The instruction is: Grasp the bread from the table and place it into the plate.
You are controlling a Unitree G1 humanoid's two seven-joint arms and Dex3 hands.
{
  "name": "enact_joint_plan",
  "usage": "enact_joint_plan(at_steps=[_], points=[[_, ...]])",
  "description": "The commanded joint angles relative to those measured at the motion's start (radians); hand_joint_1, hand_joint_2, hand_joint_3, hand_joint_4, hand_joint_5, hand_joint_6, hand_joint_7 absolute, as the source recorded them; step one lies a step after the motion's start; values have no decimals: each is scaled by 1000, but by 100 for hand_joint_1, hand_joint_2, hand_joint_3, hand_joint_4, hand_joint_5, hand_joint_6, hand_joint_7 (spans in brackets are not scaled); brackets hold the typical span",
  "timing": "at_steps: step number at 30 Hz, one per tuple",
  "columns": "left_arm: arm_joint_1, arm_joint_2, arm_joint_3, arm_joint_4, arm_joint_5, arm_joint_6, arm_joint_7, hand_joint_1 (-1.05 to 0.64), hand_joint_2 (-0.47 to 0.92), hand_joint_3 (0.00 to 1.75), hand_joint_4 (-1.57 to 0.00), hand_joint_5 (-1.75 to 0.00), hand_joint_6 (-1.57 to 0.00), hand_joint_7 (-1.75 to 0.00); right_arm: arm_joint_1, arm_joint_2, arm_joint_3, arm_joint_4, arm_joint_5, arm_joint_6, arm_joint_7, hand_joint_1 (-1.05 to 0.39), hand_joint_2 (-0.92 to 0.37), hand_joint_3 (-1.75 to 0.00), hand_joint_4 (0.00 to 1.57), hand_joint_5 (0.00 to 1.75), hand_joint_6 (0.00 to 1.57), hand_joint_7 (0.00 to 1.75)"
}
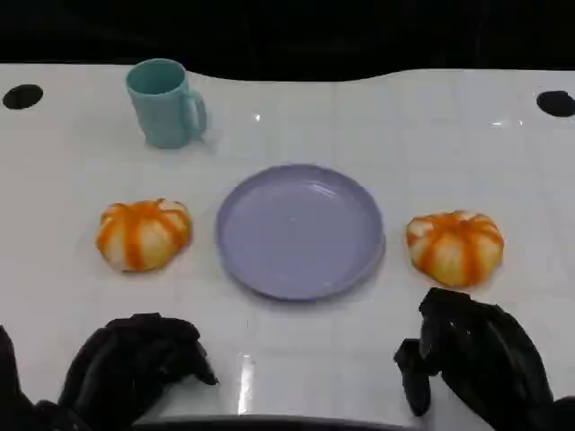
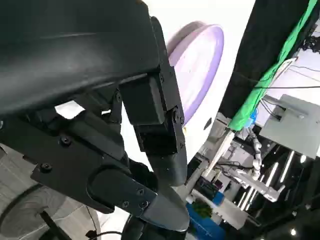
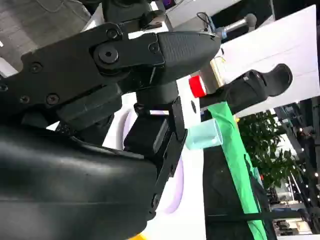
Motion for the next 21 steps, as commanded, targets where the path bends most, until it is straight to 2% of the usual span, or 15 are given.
enact_joint_plan(at_steps=[1,21], points=[[-4,22,3,7,6,-9,-2,-96,69,0,-84,-138,-152,0,4,-5,-11,-12,14,11,-2,-105,-85,-36,131,158,109,150],[-11,26,3,27,5,-29,-11,-96,70,0,-83,-140,-152,0,3,2,-14,-8,12,18,2,-105,-83,-39,132,157,110,149]])
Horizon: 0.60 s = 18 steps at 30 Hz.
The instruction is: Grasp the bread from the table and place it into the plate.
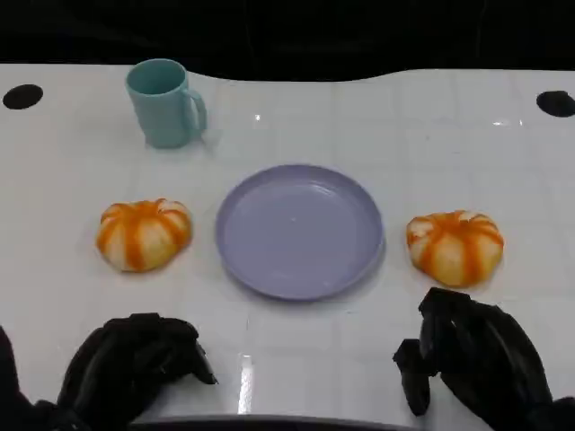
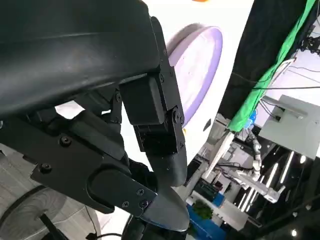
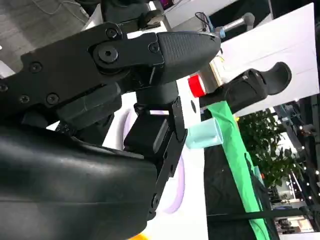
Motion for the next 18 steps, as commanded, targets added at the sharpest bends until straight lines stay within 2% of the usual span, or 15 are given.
enact_joint_plan(at_steps=[1,11,13,16,18], points=[[-6,21,3,12,4,-7,-10,-96,70,0,-82,-140,-152,0,4,-7,-7,-8,12,6,1,-105,-83,-39,132,157,109,149],[-11,13,-1,19,10,-28,-5,-95,71,1,-82,-140,-151,0,-7,-15,-17,-21,25,-26,25,-105,-82,-39,126,156,104,147],[-16,12,-2,25,8,-27,-8,-93,71,0,-80,-143,-151,0,-14,-17,-19,-24,22,-33,27,-105,-83,-39,121,160,99,149],[-21,11,-1,34,9,-35,-5,-93,71,0,-79,-145,-151,0,-26,-23,-16,-25,-12,-85,20,-105,-87,-37,108,168,88,153],[-24,11,0,39,8,-32,-1,-94,71,0,-80,-143,-151,0,-38,-30,-14,-24,-27,-125,26,-104,-87,-36,102,168,79,152]])
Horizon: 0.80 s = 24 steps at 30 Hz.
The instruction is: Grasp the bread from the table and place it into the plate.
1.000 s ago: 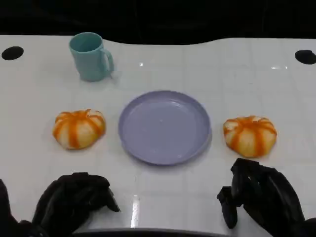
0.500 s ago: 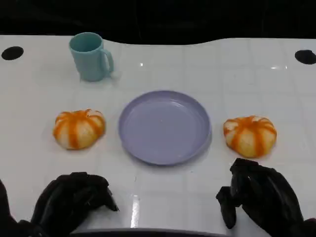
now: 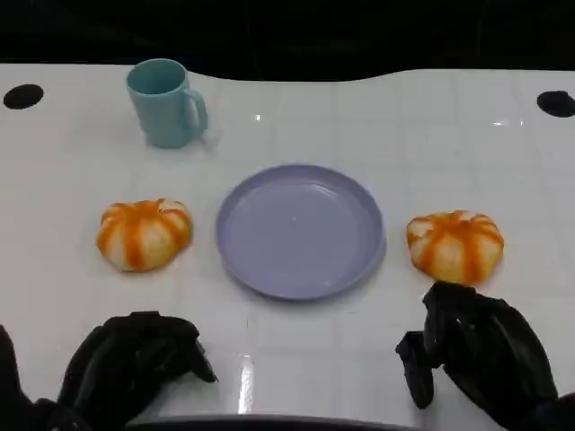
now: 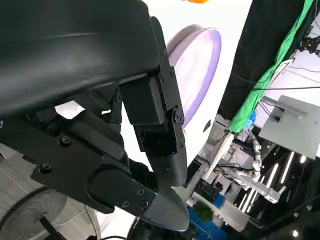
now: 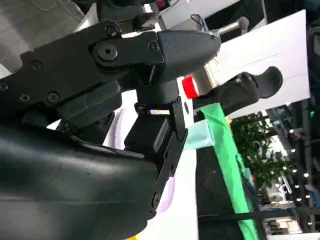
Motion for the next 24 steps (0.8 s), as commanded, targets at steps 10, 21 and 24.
enact_joint_plan(at_steps=[10,21,24], points=[[-21,11,2,34,11,-30,-4,-95,71,0,-81,-140,-150,0,-68,-96,10,-32,-252,-284,-80,-104,-92,-33,58,166,20,170],[-34,8,3,54,10,-37,-2,-94,71,0,-82,-137,-149,0,-96,-234,19,-162,-478,-272,-184,-99,-86,-22,2,174,0,138],[-34,8,2,51,11,-29,8,-94,70,0,-83,-135,-149,0,-95,-270,17,-231,-612,-217,-249,-97,-85,-20,0,169,0,115]])
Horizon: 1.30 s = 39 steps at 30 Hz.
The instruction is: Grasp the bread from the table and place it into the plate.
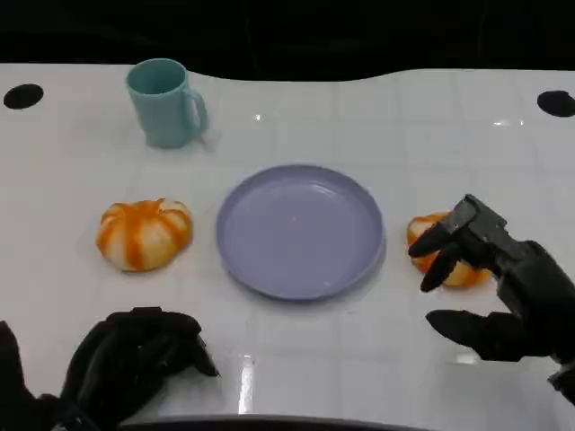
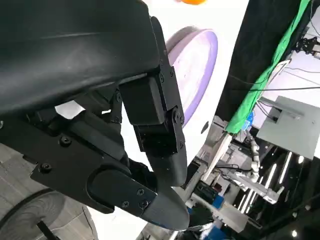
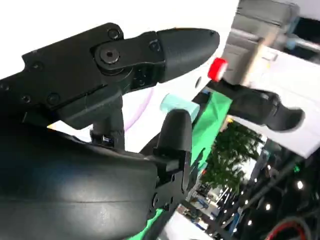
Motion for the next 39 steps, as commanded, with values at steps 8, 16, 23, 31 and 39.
enact_joint_plan(at_steps=[8,16,23,31,39], points=[[-14,9,1,18,16,-8,10,-95,71,0,-83,-137,-149,0,-8,-149,27,-160,-463,121,-215,-93,-84,-19,0,147,0,72],[-15,9,6,13,20,6,14,-96,70,0,-83,-138,-150,0,-28,-188,93,-173,-735,230,-308,-96,-73,-13,0,119,0,55],[-15,6,6,10,25,6,17,-97,69,0,-82,-139,-150,0,-69,-206,147,-135,-835,303,-334,-94,-72,-12,0,110,0,46],[-18,3,10,9,23,11,17,-95,69,0,-80,-142,-150,0,-151,-207,213,-66,-895,399,-305,-92,-68,-10,0,112,0,55],[-16,5,11,9,30,3,21,-95,70,0,-80,-141,-150,0,-227,-207,269,46,-899,440,-329,-93,-67,-9,0,117,0,63]])
